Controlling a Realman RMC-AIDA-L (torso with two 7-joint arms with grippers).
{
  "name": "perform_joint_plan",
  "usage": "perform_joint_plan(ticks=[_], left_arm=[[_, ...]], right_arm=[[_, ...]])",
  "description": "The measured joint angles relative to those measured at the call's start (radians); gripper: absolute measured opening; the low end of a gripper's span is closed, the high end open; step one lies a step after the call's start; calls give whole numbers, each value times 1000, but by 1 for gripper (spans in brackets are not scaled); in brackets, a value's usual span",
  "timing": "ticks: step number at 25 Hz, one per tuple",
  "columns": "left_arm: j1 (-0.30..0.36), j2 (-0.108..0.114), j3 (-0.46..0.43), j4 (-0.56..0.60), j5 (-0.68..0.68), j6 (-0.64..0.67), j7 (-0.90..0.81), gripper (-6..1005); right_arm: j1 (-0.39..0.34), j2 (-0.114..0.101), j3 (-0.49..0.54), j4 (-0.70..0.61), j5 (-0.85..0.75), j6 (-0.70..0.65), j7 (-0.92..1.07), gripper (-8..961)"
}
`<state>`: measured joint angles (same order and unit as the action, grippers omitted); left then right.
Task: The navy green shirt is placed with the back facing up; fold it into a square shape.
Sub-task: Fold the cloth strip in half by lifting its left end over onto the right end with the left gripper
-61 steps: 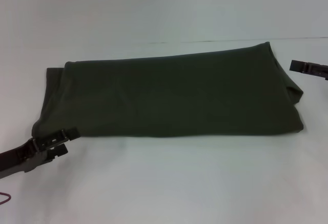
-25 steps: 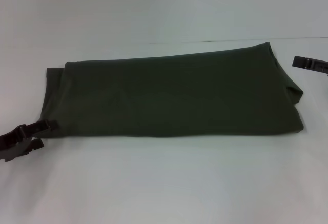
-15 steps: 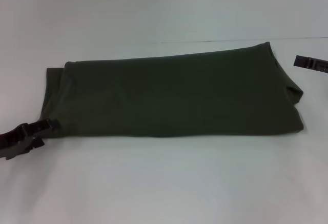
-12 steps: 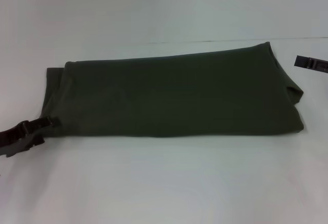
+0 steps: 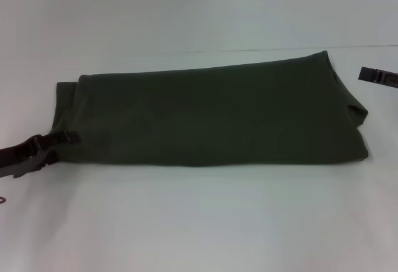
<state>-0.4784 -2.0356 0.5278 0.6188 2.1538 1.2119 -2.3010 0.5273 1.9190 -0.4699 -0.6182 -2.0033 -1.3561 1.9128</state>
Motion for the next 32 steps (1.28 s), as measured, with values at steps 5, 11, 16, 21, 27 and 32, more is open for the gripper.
perform_joint_plan(ticks=[5, 11, 16, 21, 27, 32], left_arm=[[-3, 9, 2, 6, 0, 21, 0, 885], [6, 24, 12, 5, 0, 33, 0, 885], [12, 27, 18, 5, 29, 34, 0, 885], [3, 28, 20, 1, 46, 32, 0, 885], [-1, 27, 24, -1, 48, 24, -1, 885], [-2, 28, 24, -2, 49, 23, -1, 885]], right_arm=[[0, 0, 1, 2, 0, 0, 0, 905], [-1, 0, 2, 4, 0, 1, 0, 905], [-1, 2, 3, 5, 0, 2, 0, 906], [-1, 3, 6, 6, 0, 3, 0, 906], [-1, 3, 7, 6, 0, 3, 1, 906], [-1, 3, 7, 6, 0, 3, 1, 906]])
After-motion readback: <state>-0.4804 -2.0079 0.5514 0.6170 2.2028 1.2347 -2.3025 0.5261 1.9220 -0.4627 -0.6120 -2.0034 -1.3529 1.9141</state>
